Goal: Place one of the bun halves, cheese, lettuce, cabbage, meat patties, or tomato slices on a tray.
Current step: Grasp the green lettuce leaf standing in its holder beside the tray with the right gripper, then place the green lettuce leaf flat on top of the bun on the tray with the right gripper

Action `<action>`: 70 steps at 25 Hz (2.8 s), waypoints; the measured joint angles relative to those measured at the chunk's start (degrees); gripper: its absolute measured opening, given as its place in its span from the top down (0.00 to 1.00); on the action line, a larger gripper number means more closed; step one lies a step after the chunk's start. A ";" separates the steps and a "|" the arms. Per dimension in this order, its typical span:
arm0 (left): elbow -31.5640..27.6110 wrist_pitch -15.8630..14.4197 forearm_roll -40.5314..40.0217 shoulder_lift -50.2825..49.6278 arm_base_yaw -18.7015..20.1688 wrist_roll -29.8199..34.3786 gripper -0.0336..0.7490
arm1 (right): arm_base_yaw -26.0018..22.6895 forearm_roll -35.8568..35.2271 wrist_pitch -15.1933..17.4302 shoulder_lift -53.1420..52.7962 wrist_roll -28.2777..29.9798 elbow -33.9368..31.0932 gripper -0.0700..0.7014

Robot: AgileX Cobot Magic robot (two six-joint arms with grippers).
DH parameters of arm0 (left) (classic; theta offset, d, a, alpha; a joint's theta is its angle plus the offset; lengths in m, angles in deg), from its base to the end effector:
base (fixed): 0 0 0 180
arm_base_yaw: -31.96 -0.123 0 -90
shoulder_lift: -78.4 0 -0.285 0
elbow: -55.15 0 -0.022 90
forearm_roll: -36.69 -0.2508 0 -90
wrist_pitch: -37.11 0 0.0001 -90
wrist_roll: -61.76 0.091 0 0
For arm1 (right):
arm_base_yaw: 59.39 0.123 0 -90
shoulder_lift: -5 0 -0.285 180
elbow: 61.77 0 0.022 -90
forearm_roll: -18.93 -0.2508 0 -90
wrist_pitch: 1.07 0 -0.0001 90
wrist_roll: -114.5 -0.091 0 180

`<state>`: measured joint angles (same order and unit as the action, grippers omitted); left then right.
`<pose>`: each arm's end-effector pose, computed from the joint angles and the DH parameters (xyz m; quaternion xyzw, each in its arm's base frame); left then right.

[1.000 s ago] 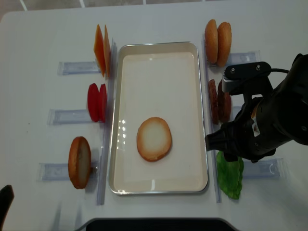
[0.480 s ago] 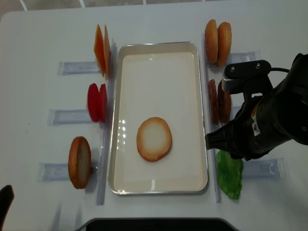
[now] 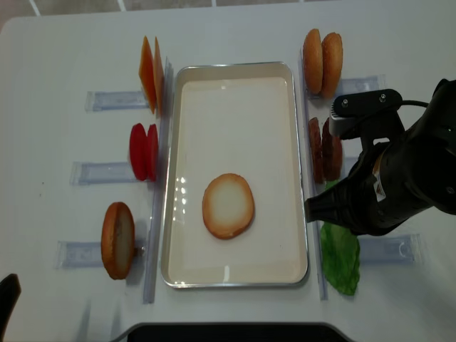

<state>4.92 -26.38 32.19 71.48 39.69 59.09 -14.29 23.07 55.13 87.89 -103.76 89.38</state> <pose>-0.0051 0.0071 0.2656 0.0362 0.8674 -0.0058 0.4963 0.1626 0.1554 0.2445 -0.0761 0.9910 0.0459 0.0997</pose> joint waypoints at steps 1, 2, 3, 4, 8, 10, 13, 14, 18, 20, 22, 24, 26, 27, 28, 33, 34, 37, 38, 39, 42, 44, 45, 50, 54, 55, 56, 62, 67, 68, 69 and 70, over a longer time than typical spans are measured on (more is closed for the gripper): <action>0.00 0.00 0.00 0.00 0.00 0.00 0.38 | 0.00 -0.33 0.39 -0.06 0.00 0.13 0.88; 0.00 0.00 0.00 0.00 0.00 0.00 0.38 | 0.00 -0.73 0.80 -0.27 0.00 0.27 0.88; 0.00 0.00 0.00 0.00 0.00 0.00 0.38 | 0.24 -1.00 1.60 -0.62 0.00 0.64 0.88; 0.00 0.00 0.00 0.00 0.00 0.00 0.38 | 0.69 -1.14 2.53 -1.08 -0.11 1.22 0.88; 0.00 0.00 0.00 0.00 0.00 0.00 0.38 | 2.99 -1.28 7.01 -4.08 -1.87 5.73 0.88; 0.00 0.00 0.00 0.00 0.00 0.00 0.38 | 4.23 -1.21 9.81 -5.20 -2.70 8.41 0.88; 0.00 0.00 0.00 0.00 0.00 0.00 0.38 | 6.23 -0.88 12.52 -5.71 -3.73 11.35 0.88; 0.00 0.00 0.00 0.00 0.00 0.00 0.38 | 6.90 -0.84 12.79 -5.71 -4.11 11.70 0.88; 0.00 0.00 0.00 0.00 0.00 0.00 0.38 | 8.35 -0.85 12.70 -5.71 -4.40 12.01 0.88; 0.00 0.00 0.00 0.00 0.00 0.00 0.38 | 8.55 -1.48 10.89 -5.71 -4.16 12.04 0.88; 0.00 0.00 0.00 0.00 0.00 0.00 0.38 | 8.55 -4.15 5.77 -5.71 -2.14 12.04 0.88; 0.00 0.00 0.00 0.00 0.00 0.00 0.38 | 8.55 -8.21 -1.25 -5.71 1.24 12.04 0.88; 0.00 0.00 0.00 0.00 0.00 0.00 0.38 | 8.56 -12.99 -8.43 -5.58 5.30 12.04 0.88; 0.00 0.00 0.00 0.00 0.00 0.00 0.38 | 8.56 -14.60 -10.54 -5.40 6.99 12.04 0.88; 0.00 0.00 0.00 0.00 0.00 0.00 0.38 | 8.62 -16.22 -12.27 -5.21 8.81 12.04 0.88; 0.00 0.00 0.00 0.00 0.00 0.00 0.38 | 8.61 -22.32 -17.06 -2.43 15.76 11.61 0.88; 0.00 0.00 0.00 0.00 0.00 0.00 0.38 | 8.61 -24.05 -18.08 -1.86 17.46 11.06 0.88; 0.00 0.00 0.00 0.00 0.00 0.00 0.38 | 8.30 -33.96 -22.82 -0.59 26.29 8.24 0.88; 0.00 0.00 0.00 0.00 0.00 0.00 0.38 | 7.78 -37.75 -23.73 -0.26 30.49 6.95 0.88; 0.00 0.00 0.00 0.00 0.00 0.00 0.38 | 7.01 -42.79 -24.51 -0.06 35.19 5.66 0.88; 0.00 0.00 0.00 0.00 0.00 0.00 0.38 | 3.55 -59.80 -25.86 0.55 51.65 1.52 0.88; 0.00 0.00 0.00 0.00 0.00 0.00 0.38 | 0.95 -74.14 -26.15 1.42 64.36 -1.39 0.88; 0.00 0.00 0.00 0.00 0.00 0.00 0.38 | -0.12 -80.09 -26.63 2.18 71.27 -2.98 0.88; 0.00 0.00 -0.05 0.00 0.00 0.00 0.38 | -5.21 -103.57 -20.63 8.09 95.62 -8.26 0.88; 0.00 0.00 -0.05 0.00 0.00 0.00 0.38 | -7.81 -106.83 -15.78 13.14 101.36 -8.58 0.88; 0.00 0.00 -0.05 0.00 0.00 0.00 0.38 | -8.09 -107.11 -15.01 14.23 102.01 -8.59 0.88; 0.00 0.00 -0.05 0.00 0.00 0.00 0.38 | -8.35 -107.17 -14.60 15.24 102.61 -8.65 0.88; 0.00 0.00 -0.05 0.00 0.00 0.00 0.38 | -8.55 -107.31 -12.48 18.59 104.10 -8.65 0.88; 0.00 0.00 -0.05 0.00 0.00 0.00 0.38 | -8.55 -107.32 -12.96 19.14 105.01 -8.65 0.88; 0.00 0.00 -0.05 0.00 0.00 0.00 0.38 | -8.55 -107.32 -13.28 19.14 105.18 -8.65 0.88; 0.00 0.00 -0.05 0.00 0.00 0.00 0.38 | -8.55 -107.32 -13.63 19.14 105.31 -8.65 0.88; 0.00 0.00 -0.05 0.00 0.00 0.00 0.38 | -8.55 -107.32 -13.94 19.14 105.38 -8.65 0.88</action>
<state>4.92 -26.38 32.14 71.48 39.69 59.09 -22.83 -84.25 41.19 107.03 1.62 80.73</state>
